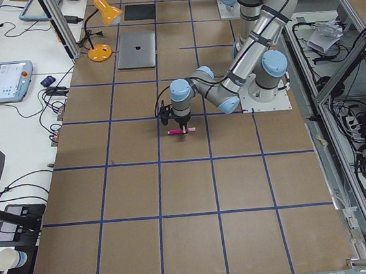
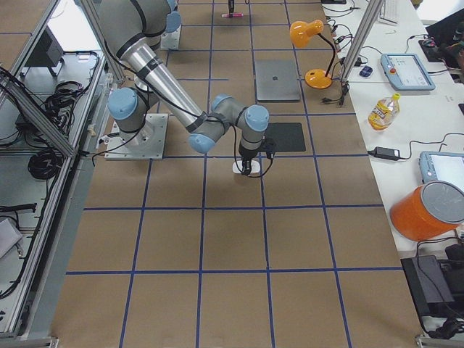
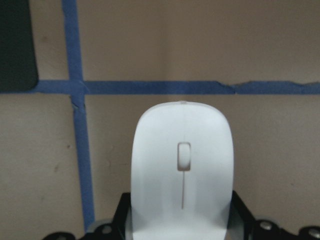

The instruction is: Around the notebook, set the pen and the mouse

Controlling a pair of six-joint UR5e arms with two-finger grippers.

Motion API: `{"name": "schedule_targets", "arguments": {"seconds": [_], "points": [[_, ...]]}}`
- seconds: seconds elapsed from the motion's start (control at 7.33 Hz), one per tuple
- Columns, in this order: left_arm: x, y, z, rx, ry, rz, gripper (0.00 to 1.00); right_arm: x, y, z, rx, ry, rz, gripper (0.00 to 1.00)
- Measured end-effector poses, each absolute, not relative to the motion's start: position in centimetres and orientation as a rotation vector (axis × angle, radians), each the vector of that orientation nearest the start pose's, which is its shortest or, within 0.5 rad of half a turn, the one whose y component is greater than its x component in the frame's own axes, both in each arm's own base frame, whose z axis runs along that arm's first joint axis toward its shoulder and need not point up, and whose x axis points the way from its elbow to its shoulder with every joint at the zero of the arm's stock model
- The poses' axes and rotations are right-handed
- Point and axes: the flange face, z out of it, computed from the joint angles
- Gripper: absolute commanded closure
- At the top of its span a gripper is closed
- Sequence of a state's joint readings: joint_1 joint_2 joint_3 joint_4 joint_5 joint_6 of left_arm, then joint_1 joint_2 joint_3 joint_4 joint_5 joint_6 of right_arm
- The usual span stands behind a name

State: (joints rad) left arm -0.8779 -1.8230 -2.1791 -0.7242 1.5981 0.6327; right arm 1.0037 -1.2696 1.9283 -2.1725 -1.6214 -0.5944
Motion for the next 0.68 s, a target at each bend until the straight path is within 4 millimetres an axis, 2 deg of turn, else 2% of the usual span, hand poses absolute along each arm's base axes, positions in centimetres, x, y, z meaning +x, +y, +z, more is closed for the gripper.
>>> {"name": "schedule_targets", "arguments": {"seconds": [0.14, 0.27, 0.41, 0.68], "points": [[19.0, -44.0, 18.4, -0.092, 3.118, 0.036, 1.0, -16.1, -54.4, 24.6, -0.074, 3.136, 0.098, 0.75], [17.6, -44.5, 19.8, -0.094, 3.103, 0.027, 1.0, -13.7, -57.4, 25.7, -0.082, 3.12, 0.076, 0.75], [14.7, -45.1, 21.5, -0.124, 3.084, 0.03, 1.0, -10.2, -60.4, 25.7, -0.092, 3.116, 0.059, 0.75], [5.9, -45.5, 24.6, -0.325, 3.058, 0.07, 1.0, -3.6, -65.1, 23.9, -0.03, 3.128, 0.046, 0.75]]}}
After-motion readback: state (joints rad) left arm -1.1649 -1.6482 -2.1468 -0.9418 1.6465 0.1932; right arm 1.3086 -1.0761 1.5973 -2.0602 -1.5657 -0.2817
